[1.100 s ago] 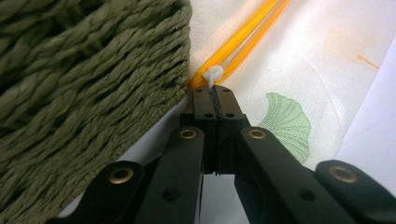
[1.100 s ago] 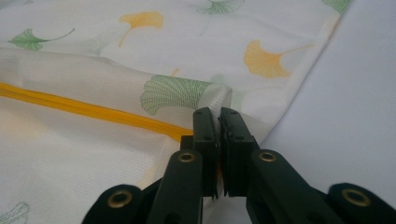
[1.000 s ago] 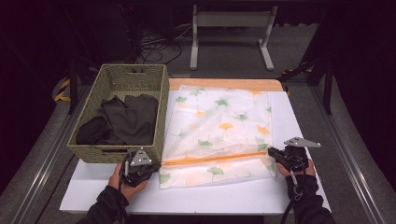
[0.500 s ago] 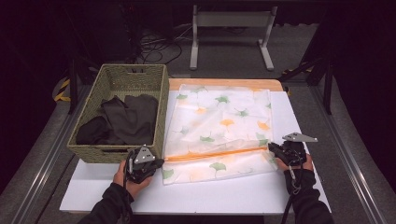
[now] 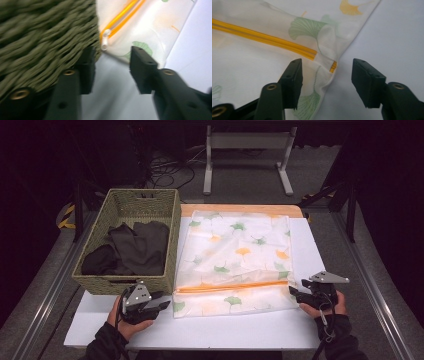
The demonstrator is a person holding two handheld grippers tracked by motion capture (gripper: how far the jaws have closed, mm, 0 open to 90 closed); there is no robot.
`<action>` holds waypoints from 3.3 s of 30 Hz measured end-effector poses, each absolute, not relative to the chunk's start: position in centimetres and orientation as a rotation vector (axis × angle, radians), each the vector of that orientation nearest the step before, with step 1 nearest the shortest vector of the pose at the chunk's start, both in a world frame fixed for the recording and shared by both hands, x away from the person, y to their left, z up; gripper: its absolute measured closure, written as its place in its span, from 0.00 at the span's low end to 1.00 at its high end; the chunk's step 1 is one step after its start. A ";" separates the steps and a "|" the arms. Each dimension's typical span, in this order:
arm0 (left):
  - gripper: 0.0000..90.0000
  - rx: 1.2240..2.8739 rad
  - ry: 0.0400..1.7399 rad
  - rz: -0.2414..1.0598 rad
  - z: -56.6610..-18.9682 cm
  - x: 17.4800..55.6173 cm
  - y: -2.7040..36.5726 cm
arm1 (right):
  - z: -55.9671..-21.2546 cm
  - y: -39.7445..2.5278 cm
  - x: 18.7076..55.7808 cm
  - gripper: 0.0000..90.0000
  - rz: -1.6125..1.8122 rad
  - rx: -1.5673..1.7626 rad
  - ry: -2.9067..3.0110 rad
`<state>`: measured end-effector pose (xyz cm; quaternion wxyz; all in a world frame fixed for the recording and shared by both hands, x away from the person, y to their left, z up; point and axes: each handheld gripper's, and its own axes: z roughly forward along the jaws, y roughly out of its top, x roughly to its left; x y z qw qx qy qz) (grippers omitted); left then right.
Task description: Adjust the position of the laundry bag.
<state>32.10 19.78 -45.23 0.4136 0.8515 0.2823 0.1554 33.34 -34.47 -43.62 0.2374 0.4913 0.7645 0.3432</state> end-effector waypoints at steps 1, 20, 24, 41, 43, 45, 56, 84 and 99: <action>0.51 2.141 0.710 0.391 -45.2 32.1 19.8 | -43.3 -34.4 33.1 0.43 0.952 1.332 2.086; 0.13 2.095 0.858 0.390 -46.1 31.1 24.8 | -41.4 -24.0 34.6 0.40 1.038 0.902 2.303; 0.13 2.099 0.867 0.387 -46.2 30.9 25.0 | -42.0 -20.4 35.9 0.42 1.020 0.803 2.379; 0.13 2.100 0.872 0.374 -46.4 30.2 25.5 | -45.1 -18.6 40.9 0.63 0.969 0.887 2.504; 0.13 2.098 0.874 0.374 -46.4 30.2 25.4 | -45.2 -18.9 41.1 0.63 0.996 0.926 2.494; 0.13 2.101 0.872 0.373 -46.4 30.3 25.4 | -45.2 -18.9 41.1 0.64 0.981 0.943 2.465; 0.13 2.099 0.852 0.360 -46.3 30.7 25.1 | -44.8 -20.6 40.6 0.63 1.036 0.925 2.506; 0.12 2.117 0.859 0.359 -46.6 30.7 24.9 | -44.9 -20.0 41.3 0.97 1.049 0.968 2.435; 0.12 2.124 0.826 0.357 -46.5 30.6 24.8 | -41.0 -20.3 39.3 0.98 1.173 0.892 2.326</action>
